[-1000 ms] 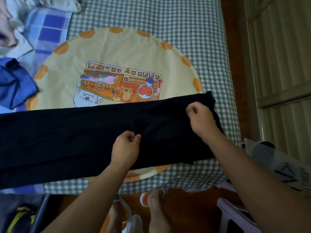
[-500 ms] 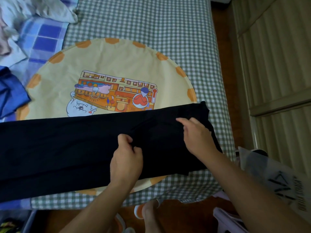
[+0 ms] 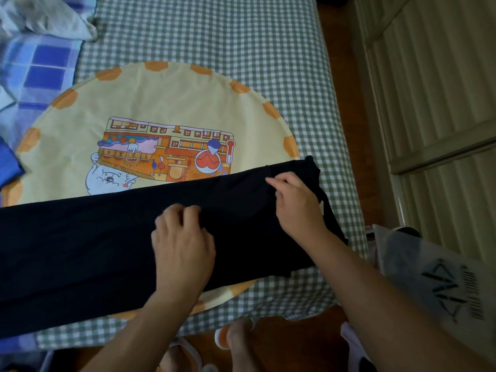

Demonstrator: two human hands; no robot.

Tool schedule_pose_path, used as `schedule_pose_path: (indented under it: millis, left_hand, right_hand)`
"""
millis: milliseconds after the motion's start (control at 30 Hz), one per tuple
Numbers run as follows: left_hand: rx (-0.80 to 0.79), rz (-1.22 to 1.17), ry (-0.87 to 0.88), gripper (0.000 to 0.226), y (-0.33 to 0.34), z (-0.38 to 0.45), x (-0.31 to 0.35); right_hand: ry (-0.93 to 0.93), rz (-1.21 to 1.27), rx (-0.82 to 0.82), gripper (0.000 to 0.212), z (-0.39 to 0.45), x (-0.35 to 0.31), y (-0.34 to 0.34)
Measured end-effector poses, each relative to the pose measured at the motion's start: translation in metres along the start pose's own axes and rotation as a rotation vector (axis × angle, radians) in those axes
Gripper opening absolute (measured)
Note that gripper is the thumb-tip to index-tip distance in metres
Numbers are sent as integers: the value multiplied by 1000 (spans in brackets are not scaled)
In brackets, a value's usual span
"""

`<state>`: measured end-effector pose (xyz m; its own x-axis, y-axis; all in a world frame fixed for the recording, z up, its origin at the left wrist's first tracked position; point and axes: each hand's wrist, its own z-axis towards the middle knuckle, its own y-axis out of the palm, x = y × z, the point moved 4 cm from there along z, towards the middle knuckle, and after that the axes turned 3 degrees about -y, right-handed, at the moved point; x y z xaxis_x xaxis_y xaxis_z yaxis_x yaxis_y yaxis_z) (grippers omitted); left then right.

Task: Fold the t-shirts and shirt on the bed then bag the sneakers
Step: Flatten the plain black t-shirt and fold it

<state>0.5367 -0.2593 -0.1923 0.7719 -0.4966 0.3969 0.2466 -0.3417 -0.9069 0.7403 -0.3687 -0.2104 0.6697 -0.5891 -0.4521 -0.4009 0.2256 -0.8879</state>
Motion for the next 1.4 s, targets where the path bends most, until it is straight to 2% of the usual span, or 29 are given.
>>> schedule_pose_path:
  millis: [67,133,200,267,333,400,467,533,600,733,800,900,967,1067,1167,1233,1300,1400]
  left_hand:
    - [-44,28,281,48,12,-2,22]
    - [-221,148,513,61,37,-7,38]
    - [-364,298,584,70,60,-7,38]
    - [-453,396,539,70,74,-2,32]
    - [-502,442,499,70,79,2,34]
    - [-514,418,482,73,77,3,40]
    - [-446,383,515,73,69,1,42]
    - [-391,394,611,72,64,-9,41]
    - [-439,405,679,73,68,-19,40]
    - [-546,397,648,74,85,-19,54]
    - [-616,385,606,74,86,-10,66]
    - [-626,303,569,68,78,-4,74]
    - [-518,276,577,64,69,-5,68]
    - [-332,275,483,62,59,3,42]
    - [-345,319,393,65,65,12,17]
    - [-373,327,385,69,73,14,12]
    - [-387,317,379,70,77,15,13]
    - [-392,303,381,69,76,15,14]
  right_hand:
    - [-61,-212,32,45,-6,-1,-2]
    - [-68,-304,131,42,-23,-4,-10]
    - [-105,-270,210,29,-50,-5,-16]
    - [-7,-154,140,17,-78,3,-14]
    - [233,-39,35,20,-97,23,-6]
    - [344,-80,58,25,-106,37,-6]
    - [370,-136,162,33,-104,43,-14]
    - [470,-56,210,48,-96,49,-23]
    - [571,46,136,66,-86,56,-24]
    - [575,214,-2,85,-54,58,-18]
    - [618,358,-45,81,-38,58,-16]
    - [738,641,38,56,-8,66,-28]
    - [698,723,57,56,19,74,-41]
    - [583,801,-112,64,52,79,-47]
    - [470,839,-352,65,67,78,-51]
    - [435,862,-463,56,71,76,-54]
    - [436,805,-458,42,73,79,-58]
    - [512,684,-231,34,72,90,-63]
